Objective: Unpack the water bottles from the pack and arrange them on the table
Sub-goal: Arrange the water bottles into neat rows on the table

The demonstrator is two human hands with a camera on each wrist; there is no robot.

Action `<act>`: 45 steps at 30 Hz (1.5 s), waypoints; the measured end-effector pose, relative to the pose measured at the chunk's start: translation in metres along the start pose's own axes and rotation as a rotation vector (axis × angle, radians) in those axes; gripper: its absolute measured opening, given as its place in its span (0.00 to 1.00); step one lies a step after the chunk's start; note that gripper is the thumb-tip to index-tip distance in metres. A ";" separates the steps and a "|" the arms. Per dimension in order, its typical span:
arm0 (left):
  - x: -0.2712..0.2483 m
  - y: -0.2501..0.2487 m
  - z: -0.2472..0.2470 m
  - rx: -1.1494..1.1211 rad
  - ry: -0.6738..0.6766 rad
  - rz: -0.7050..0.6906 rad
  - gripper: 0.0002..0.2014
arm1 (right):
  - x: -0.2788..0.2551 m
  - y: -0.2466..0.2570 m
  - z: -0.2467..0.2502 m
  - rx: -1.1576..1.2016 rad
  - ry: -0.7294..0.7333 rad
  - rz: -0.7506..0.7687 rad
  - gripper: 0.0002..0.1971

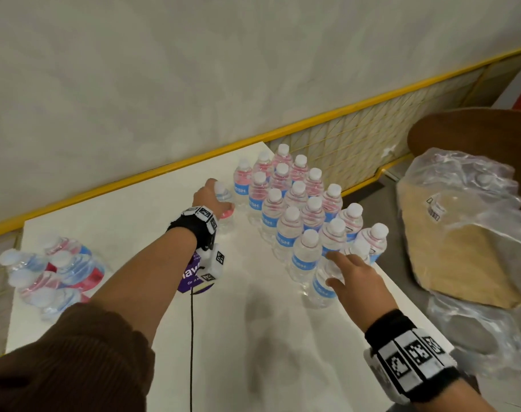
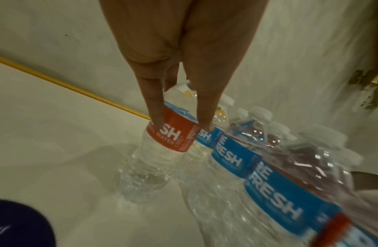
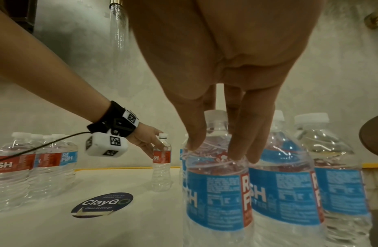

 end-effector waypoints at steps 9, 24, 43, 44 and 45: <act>0.035 0.000 -0.002 0.018 -0.032 -0.069 0.28 | -0.001 -0.002 0.001 0.019 -0.022 -0.024 0.25; 0.043 0.019 -0.007 -0.088 0.030 -0.173 0.47 | 0.000 -0.003 -0.002 0.006 -0.028 -0.027 0.24; 0.053 0.072 -0.054 -0.387 0.001 -0.019 0.38 | 0.000 -0.007 -0.006 -0.001 -0.121 -0.012 0.25; 0.054 0.073 -0.054 -0.378 -0.030 -0.021 0.36 | 0.000 -0.007 -0.007 -0.002 -0.125 -0.005 0.25; 0.053 0.073 -0.053 -0.345 -0.063 -0.028 0.35 | 0.001 -0.007 -0.007 0.000 -0.130 -0.006 0.25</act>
Point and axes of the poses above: each hand's wrist, its own x-axis towards the middle knuckle, its own z-axis out of the back of the hand, y = z × x, the point moved 6 cm from there along x, towards the middle knuckle, and after that the axes turned 1 degree about -x, right-handed, at the moved point
